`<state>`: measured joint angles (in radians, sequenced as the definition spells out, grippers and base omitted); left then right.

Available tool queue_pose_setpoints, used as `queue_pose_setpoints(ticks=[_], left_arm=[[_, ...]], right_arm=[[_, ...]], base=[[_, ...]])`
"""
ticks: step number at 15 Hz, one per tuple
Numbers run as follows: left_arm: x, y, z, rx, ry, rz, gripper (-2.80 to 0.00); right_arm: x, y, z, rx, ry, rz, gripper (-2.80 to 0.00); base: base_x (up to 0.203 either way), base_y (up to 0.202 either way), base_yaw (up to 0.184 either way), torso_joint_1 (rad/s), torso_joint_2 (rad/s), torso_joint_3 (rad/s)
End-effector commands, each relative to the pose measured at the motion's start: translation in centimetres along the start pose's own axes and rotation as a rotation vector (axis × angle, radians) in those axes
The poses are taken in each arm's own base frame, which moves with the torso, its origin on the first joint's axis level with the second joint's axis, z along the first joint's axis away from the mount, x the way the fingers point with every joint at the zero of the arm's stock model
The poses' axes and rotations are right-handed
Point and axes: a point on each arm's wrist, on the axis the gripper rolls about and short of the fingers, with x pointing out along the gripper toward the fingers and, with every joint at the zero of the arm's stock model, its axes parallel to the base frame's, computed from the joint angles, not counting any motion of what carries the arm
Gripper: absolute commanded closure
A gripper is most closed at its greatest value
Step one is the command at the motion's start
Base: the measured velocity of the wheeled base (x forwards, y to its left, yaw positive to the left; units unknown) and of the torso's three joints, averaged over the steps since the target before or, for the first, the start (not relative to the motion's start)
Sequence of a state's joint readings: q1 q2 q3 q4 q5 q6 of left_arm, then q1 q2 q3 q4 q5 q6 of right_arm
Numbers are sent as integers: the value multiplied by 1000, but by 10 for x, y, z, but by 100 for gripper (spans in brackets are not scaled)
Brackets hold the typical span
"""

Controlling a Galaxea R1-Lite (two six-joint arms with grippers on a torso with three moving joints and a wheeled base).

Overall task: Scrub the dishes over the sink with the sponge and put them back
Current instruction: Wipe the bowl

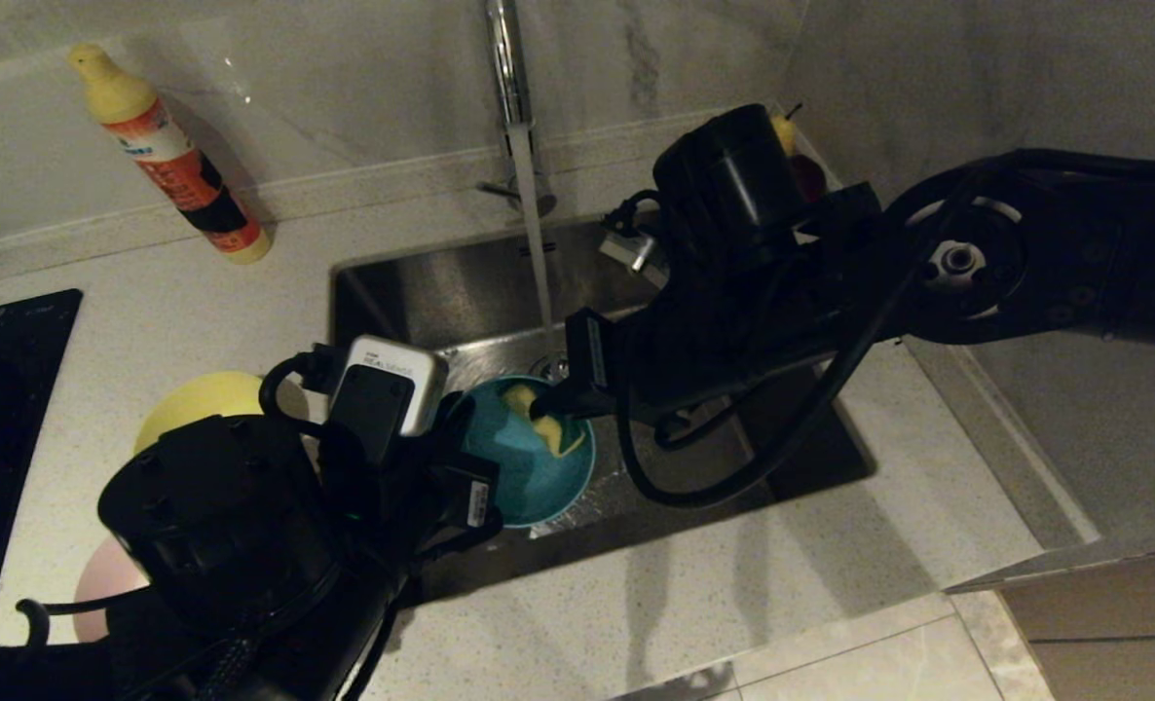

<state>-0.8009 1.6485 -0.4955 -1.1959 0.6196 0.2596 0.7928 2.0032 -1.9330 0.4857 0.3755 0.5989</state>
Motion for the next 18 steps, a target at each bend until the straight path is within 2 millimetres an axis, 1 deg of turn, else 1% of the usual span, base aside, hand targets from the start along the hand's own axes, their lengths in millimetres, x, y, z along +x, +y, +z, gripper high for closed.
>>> queue_pose_setpoints(ticks=[1,4,6,7,8,10,12,14,18], left_arm=[[1,0,0,-4,-4,4,0],[1,3,6,-20,-25,17,0],[2,4,9,-33,-36,23,0],[3,4,10,-37,-40,23,0],[3,4,12,-43,-46,23,0],[2,5,13,-45,-49,23,0],[2,5,12,-44,-46,22,0],[1,5,11,-45,-42,20,0],[1,5,9,-53,-38,19,0]], right_arm=[[-5,-1,1,10,-1,-6,0],[0,-6,-3,25,31,-28,0],[8,-7,-7,28,56,-32,0],[10,-6,-9,27,65,-28,0],[17,-3,-14,22,86,-26,0],[26,1,-18,12,101,-16,0],[29,3,-18,4,96,-4,0],[27,6,-14,-9,58,18,0],[7,8,-5,-13,8,28,0]], base=[[0,0,0,0,0,0],[0,0,0,0,0,0],[0,0,0,0,0,0],[0,0,0,0,0,0],[0,0,0,0,0,0],[0,0,0,0,0,0],[0,0,0,0,0,0],[0,0,0,0,0,0],[0,0,0,0,0,0]])
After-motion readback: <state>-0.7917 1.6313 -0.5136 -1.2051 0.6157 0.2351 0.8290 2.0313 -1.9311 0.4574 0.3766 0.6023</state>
